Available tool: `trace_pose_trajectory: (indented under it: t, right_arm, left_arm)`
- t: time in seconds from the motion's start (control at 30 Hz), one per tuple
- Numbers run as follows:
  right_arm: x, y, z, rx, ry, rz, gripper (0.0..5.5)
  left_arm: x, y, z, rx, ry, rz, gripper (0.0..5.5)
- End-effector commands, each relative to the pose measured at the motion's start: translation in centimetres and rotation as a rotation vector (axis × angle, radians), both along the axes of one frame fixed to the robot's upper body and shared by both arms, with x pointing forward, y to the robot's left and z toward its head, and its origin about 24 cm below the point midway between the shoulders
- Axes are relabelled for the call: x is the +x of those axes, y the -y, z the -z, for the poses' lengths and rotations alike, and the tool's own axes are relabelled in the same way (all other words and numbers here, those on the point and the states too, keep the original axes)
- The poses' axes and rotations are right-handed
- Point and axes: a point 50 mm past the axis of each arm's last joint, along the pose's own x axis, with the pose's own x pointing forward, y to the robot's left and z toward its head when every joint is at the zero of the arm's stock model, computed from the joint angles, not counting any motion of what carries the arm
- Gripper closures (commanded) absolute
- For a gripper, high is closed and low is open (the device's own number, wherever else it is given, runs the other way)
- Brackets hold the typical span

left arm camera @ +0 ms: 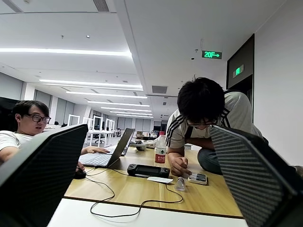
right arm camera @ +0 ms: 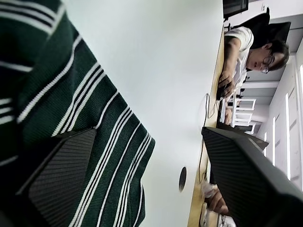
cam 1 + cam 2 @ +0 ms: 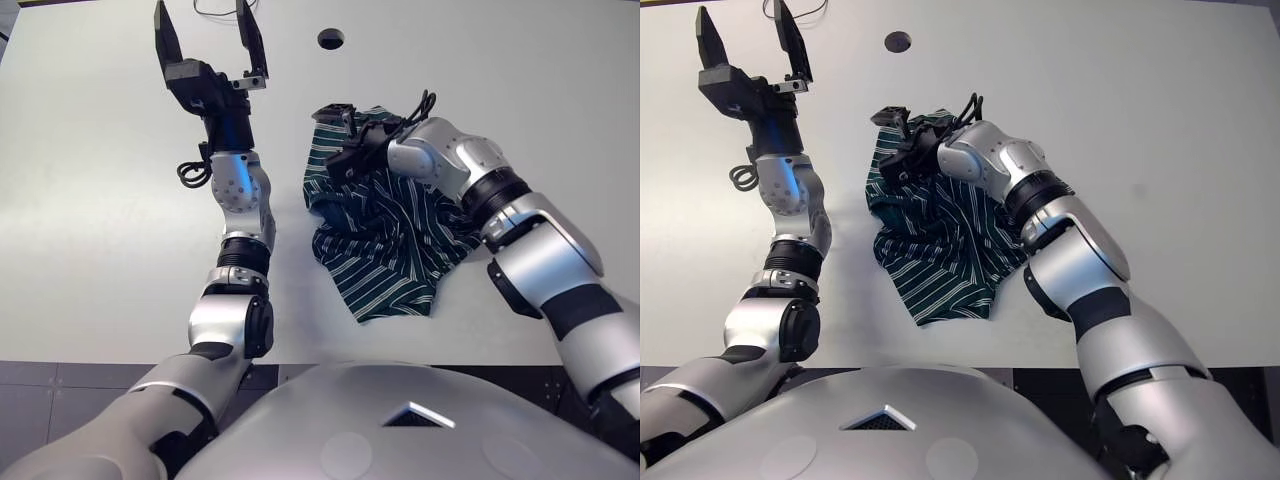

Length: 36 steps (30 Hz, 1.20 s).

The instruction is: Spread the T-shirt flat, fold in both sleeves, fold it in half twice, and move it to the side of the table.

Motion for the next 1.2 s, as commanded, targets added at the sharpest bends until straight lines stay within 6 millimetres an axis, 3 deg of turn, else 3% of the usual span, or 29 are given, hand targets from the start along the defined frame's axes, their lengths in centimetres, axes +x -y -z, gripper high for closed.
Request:
trace_pose_trajectory:
  t: [0.03,0.13,0.27,0.47,0.57,0.63,0.73,0.83,0.9,1.07,1.13,1.2]
  right_arm:
    - [0.9,2.2,1.8,-0.093,-0.05,0.153,1.35]
    - [2.5,3.5,1.2,-0.025,-0.04,0.37,1.35]
    - [4.9,8.7,-0.5,0.116,-0.013,0.761,1.35]
    - [4.7,17.3,-0.5,0.187,-0.013,1.133,1.35]
    - [4.1,19.5,0.0,0.229,-0.012,1.218,1.35]
    - [4.6,18.9,-1.4,0.413,0.047,1.181,1.35]
    - [5.0,18.8,-4.4,0.837,0.151,1.125,1.35]
    - [2.7,18.2,-5.7,1.247,0.252,0.922,1.35]
    - [0.5,15.2,-4.7,1.185,0.222,0.709,1.35]
    - [-1.8,8.1,-1.4,0.573,0.009,0.253,1.35]
    - [-3.0,5.6,-1.8,0.539,-0.053,0.096,1.35]
    - [-2.5,4.3,-2.5,0.514,-0.036,0.07,1.35]
  left_arm:
    - [0.2,0.6,-0.3,0.018,0.003,0.032,0.73]
    - [0.1,0.9,-0.3,0.023,0.007,0.045,0.73]
    - [-0.2,0.6,-0.2,0.029,0.006,0.041,0.73]
    - [-0.8,0.0,0.3,0.068,-0.014,0.027,0.73]
    - [-0.7,0.1,0.4,0.083,-0.022,0.034,0.73]
    - [-0.6,0.5,0.4,0.082,-0.022,0.05,0.73]
    - [-0.2,1.5,0.5,0.075,-0.039,0.089,0.73]
    - [0.2,2.5,1.0,0.076,-0.071,0.135,0.73]
    - [0.2,2.7,1.2,0.081,-0.085,0.142,0.73]
    - [0.1,2.3,0.7,0.06,-0.049,0.115,0.73]
    - [0.0,2.1,0.8,0.056,-0.049,0.11,0.73]
    - [0.0,1.9,0.8,0.06,-0.051,0.106,0.73]
